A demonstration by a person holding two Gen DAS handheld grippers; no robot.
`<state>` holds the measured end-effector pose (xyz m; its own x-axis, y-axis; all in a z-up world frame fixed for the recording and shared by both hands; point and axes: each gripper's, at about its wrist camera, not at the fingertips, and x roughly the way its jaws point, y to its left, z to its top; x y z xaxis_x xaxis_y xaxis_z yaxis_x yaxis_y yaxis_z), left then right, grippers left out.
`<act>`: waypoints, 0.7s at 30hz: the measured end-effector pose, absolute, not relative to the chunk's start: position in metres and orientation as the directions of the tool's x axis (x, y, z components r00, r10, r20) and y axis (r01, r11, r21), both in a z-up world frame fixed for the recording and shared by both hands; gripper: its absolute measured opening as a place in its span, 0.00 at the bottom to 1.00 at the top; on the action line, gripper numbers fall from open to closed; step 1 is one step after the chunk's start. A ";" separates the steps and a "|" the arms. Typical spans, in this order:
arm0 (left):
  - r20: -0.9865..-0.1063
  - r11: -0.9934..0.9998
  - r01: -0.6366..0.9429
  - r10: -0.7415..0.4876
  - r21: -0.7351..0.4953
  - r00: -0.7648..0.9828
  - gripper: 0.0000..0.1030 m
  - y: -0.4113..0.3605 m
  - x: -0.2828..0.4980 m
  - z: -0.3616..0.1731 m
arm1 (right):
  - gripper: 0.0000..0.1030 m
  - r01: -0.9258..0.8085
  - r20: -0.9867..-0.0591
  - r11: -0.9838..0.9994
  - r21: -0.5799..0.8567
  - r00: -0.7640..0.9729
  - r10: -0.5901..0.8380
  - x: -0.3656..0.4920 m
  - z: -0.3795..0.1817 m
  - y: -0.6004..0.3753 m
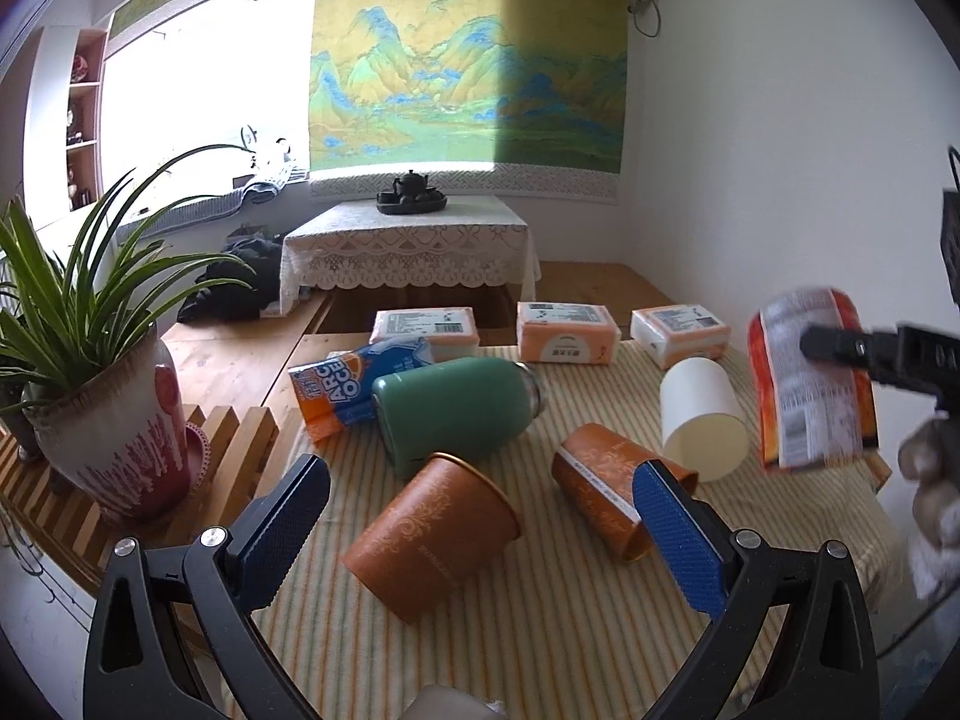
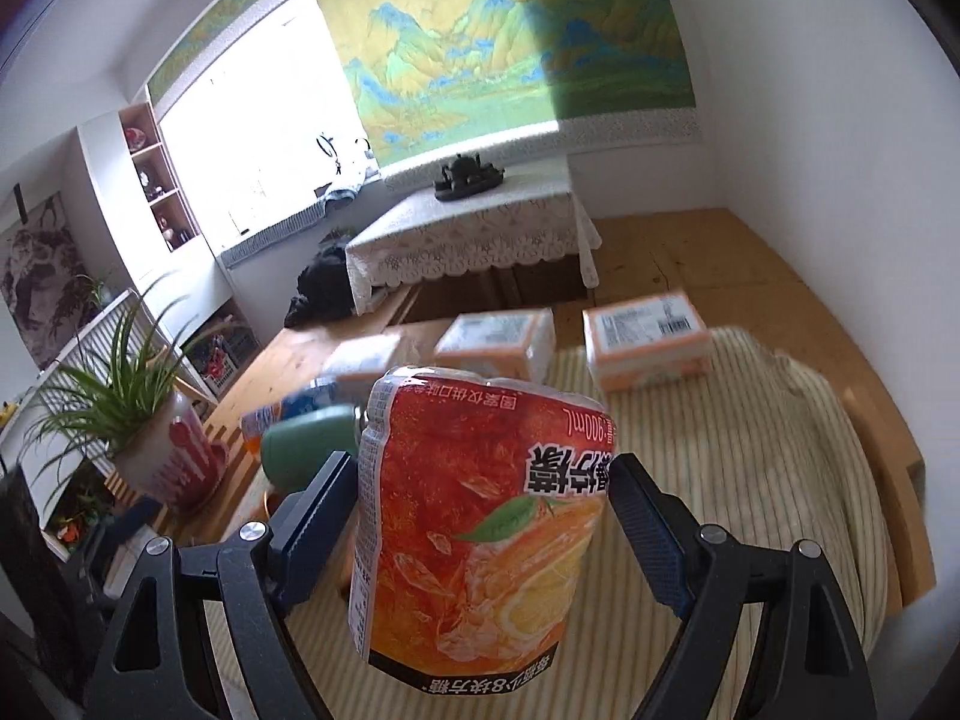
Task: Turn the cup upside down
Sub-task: 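Lift the orange canister with the right gripper toward the left gripper, then close the left gripper on the canister while the right gripper opens and releases it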
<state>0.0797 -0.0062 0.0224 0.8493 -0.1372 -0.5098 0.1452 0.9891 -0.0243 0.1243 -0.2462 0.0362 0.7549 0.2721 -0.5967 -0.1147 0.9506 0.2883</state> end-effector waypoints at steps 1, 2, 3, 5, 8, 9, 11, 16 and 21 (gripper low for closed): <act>-0.512 0.988 0.151 -0.140 -0.020 0.847 0.99 -0.010 0.077 0.022 | 0.80 -0.109 -0.602 0.952 0.285 0.753 0.266 0.118 0.031 -0.248; -0.514 0.988 0.156 -0.143 -0.018 0.846 0.99 -0.013 0.076 0.022 | 0.80 -0.102 -0.611 0.953 0.285 0.747 0.263 0.114 0.025 -0.249; -0.516 0.987 0.161 -0.146 -0.016 0.844 0.99 -0.017 0.073 0.021 | 0.80 -0.096 -0.624 0.947 0.306 0.731 0.276 0.111 0.018 -0.252; -0.517 0.986 0.169 -0.150 -0.010 0.843 0.99 -0.023 0.071 0.021 | 0.80 -0.091 -0.640 0.923 0.374 0.694 0.329 0.103 0.005 -0.258; -0.517 0.983 0.181 -0.153 0.005 0.842 0.99 -0.031 0.066 0.021 | 0.80 -0.058 -0.651 0.860 0.506 0.629 0.426 0.101 -0.015 -0.270; -0.517 0.983 0.184 -0.152 0.010 0.842 0.99 -0.033 0.064 0.021 | 0.80 -0.039 -0.651 0.830 0.557 0.600 0.465 0.103 -0.022 -0.275; -0.516 0.982 0.186 -0.153 0.013 0.843 0.99 -0.036 0.064 0.022 | 0.80 0.010 -0.637 0.759 0.651 0.550 0.540 0.110 -0.039 -0.284; -0.540 0.977 0.214 -0.176 0.007 0.823 0.99 -0.043 0.065 0.021 | 0.81 0.069 -0.656 0.733 0.677 0.509 0.558 0.125 -0.060 -0.291; -0.607 0.962 0.266 -0.245 -0.058 0.756 0.99 -0.048 0.078 0.014 | 0.81 0.044 -0.700 0.786 0.617 0.488 0.522 0.135 -0.066 -0.284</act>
